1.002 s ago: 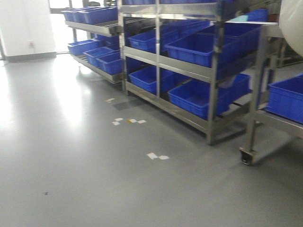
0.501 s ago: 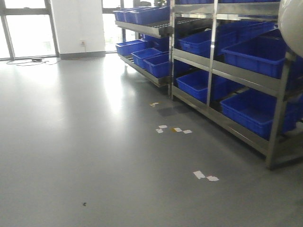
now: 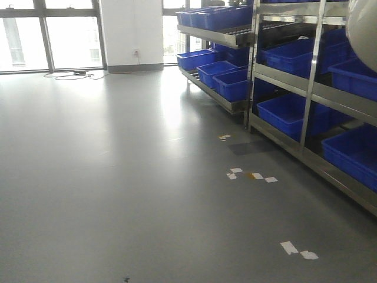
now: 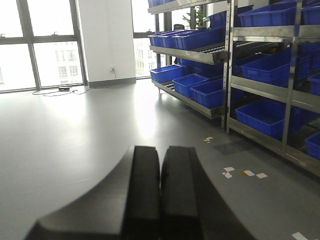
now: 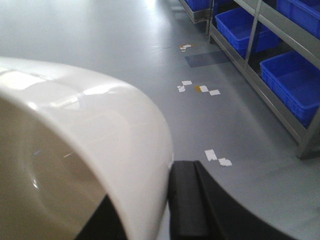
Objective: Move white bin to right shelf second layer
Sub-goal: 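Turn the base past the blue-crate racks toward the windows, then drive the base across the room toward the window wall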
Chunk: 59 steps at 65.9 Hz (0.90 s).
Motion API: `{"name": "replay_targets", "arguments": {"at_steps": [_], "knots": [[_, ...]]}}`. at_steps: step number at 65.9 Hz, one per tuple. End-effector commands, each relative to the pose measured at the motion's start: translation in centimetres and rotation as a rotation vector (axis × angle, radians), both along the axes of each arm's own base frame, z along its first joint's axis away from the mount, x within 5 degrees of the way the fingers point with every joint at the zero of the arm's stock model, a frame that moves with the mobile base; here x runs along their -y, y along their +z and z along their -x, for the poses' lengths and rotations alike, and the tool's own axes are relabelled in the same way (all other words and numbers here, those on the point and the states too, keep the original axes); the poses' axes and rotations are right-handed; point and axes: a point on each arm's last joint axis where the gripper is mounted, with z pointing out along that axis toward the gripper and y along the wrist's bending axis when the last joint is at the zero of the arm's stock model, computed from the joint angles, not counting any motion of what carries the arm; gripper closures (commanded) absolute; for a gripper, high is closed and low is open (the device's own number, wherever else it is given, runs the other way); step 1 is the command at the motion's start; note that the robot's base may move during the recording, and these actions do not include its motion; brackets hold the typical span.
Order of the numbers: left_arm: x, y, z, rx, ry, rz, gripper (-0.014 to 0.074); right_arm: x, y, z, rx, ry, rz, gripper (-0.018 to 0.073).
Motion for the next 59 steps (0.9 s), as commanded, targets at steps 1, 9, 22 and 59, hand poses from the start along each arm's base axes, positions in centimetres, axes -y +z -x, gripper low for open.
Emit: {"name": "replay_targets", "arguments": {"at_steps": [1, 9, 22, 59], "knots": [[-0.05, -0.27, 0.02, 0.064, 0.003, 0.023, 0.0512, 0.10, 1.89, -0.17, 0.128, -0.009, -0.003, 0.0536], [-0.05, -0.27, 0.02, 0.064, 0.003, 0.023, 0.0512, 0.10, 1.89, -0.17, 0.128, -0.009, -0.003, 0.0536], [-0.05, -0.27, 0.02, 0.064, 0.003, 0.023, 0.0512, 0.10, 1.89, -0.17, 0.128, -0.009, -0.003, 0.0536], [-0.05, -0.27, 0.02, 0.064, 0.003, 0.023, 0.0512, 0.10, 1.89, -0.17, 0.128, -0.009, -0.003, 0.0536]]}}
